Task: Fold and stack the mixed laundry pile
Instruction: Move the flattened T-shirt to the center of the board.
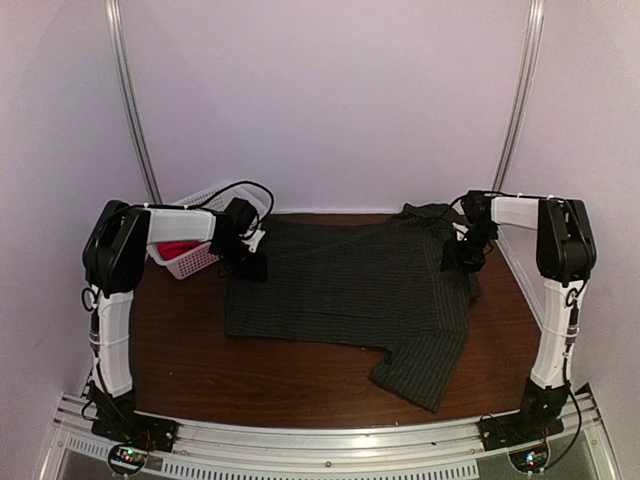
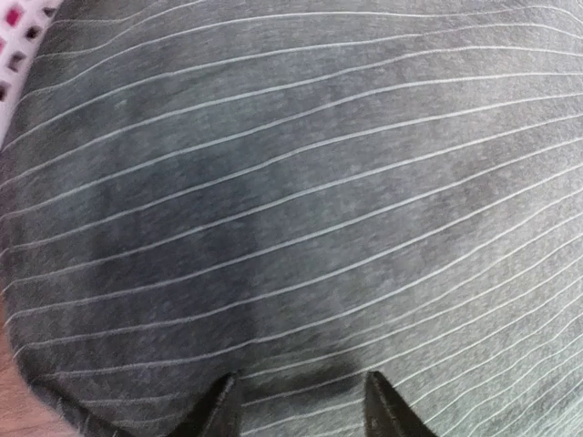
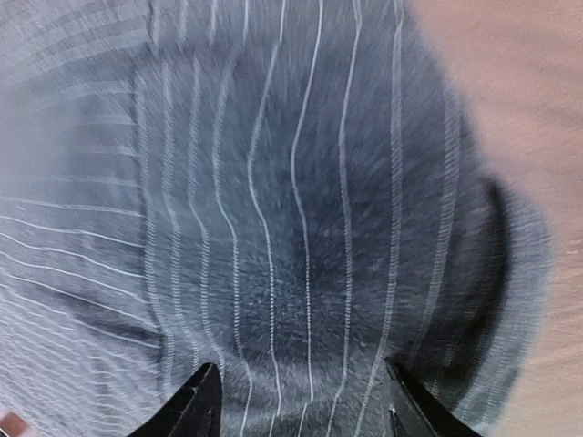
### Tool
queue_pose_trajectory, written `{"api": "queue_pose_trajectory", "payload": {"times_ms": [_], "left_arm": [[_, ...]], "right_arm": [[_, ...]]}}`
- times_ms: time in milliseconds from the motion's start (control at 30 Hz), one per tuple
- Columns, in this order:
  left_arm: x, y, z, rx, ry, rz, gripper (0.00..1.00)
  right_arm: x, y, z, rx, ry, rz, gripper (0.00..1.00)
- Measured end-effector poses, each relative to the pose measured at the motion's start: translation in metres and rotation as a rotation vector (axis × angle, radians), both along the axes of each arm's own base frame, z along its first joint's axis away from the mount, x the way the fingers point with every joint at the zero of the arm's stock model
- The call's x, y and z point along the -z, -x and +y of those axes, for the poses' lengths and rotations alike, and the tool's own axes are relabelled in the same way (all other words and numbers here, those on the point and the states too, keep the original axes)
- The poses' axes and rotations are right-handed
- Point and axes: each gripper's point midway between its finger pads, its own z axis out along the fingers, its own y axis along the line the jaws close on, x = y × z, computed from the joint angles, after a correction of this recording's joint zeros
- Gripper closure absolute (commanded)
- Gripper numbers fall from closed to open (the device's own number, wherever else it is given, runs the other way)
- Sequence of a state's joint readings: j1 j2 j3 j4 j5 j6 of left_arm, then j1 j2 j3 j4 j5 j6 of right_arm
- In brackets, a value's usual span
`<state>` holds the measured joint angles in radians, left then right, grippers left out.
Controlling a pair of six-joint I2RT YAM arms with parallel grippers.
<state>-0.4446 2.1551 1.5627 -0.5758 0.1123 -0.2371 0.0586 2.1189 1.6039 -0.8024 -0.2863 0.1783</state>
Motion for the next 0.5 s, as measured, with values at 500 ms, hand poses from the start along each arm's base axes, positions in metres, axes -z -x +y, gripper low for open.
{"api": "queue_pose_trajectory", "payload": {"times_ms": [500], "left_arm": [[-0.171,0.069,0.015,0.035,0.123,-0.353,0.02]], "right_arm": [[-0.207,0.085,0.037,-0.034,-0.193,-0.496,0.0]]}}
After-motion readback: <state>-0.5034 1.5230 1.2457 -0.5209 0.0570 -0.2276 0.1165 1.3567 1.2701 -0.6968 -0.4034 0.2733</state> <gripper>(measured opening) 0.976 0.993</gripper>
